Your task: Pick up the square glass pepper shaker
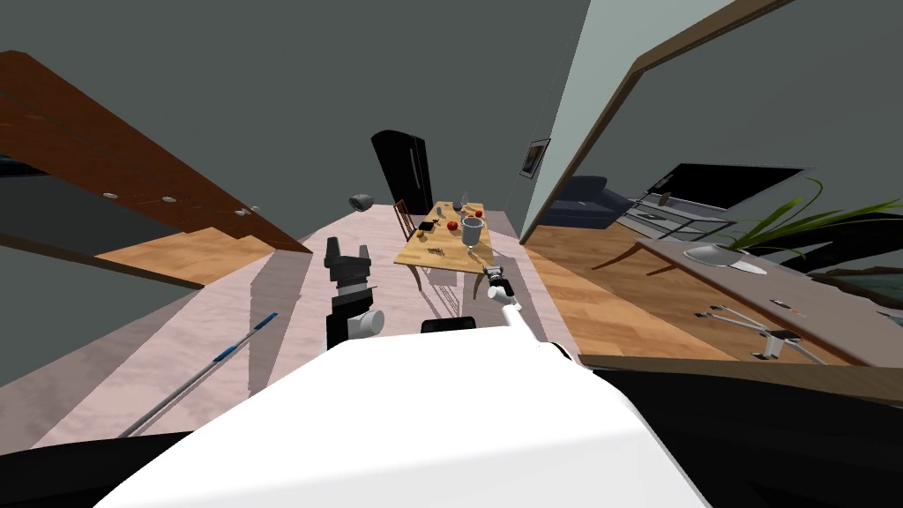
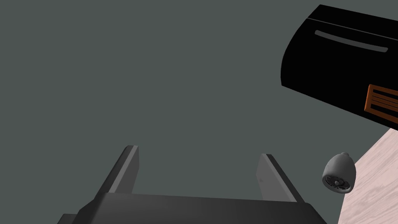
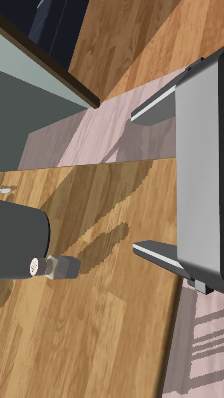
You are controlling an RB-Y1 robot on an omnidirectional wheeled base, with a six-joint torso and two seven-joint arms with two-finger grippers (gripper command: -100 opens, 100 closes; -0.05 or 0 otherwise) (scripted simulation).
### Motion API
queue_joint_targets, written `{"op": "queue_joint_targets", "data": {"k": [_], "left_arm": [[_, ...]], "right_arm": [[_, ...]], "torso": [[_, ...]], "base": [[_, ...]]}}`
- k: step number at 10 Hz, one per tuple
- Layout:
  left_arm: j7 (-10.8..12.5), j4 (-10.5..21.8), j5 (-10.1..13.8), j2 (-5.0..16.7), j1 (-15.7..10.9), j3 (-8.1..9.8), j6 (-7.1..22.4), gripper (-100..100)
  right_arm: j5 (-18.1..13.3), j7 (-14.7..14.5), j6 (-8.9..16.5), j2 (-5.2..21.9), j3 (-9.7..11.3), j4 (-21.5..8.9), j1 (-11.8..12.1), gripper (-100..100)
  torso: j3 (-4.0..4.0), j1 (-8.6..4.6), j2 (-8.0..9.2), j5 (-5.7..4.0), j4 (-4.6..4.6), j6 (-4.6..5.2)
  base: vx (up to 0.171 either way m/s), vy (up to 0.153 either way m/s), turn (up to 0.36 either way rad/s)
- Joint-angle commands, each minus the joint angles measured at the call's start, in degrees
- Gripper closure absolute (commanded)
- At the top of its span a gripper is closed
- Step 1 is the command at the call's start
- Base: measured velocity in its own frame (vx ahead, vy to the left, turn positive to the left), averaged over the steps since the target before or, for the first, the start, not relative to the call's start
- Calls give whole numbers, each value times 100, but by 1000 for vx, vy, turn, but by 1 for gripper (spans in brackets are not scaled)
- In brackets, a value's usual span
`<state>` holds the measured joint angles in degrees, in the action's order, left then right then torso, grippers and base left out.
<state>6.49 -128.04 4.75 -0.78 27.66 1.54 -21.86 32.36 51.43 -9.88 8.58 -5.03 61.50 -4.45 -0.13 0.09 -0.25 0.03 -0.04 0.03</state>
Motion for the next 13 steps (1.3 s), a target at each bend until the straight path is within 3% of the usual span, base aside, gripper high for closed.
{"op": "queue_joint_targets", "data": {"k": [1,6,8,11,13], "left_arm": [[0,0,0,0,0,0,0,0],[0,0,0,0,0,0,0,0],[0,0,0,0,0,0,0,0],[0,0,0,0,1,0,0,0],[0,0,0,0,0,0,0,0]], "right_arm": [[108,229,-8,-13,7,-286,-206,-100],[275,551,18,-64,10,-920,-512,-100],[425,831,36,-128,18,-1303,-800,-100],[494,958,42,-159,22,-1634,-935,-100],[621,1188,53,-204,32,-2042,-1183,-100]], "torso": [[0,0,0,0,0,0],[-4,2,-8,0,-1,-1],[-6,-1,-11,0,-2,0],[-10,5,-17,1,-3,0],[-7,-2,-13,0,-3,0]], "base": [[77,30,-5],[69,29,-3],[117,32,-15],[95,36,-7],[114,24,-16]]}}
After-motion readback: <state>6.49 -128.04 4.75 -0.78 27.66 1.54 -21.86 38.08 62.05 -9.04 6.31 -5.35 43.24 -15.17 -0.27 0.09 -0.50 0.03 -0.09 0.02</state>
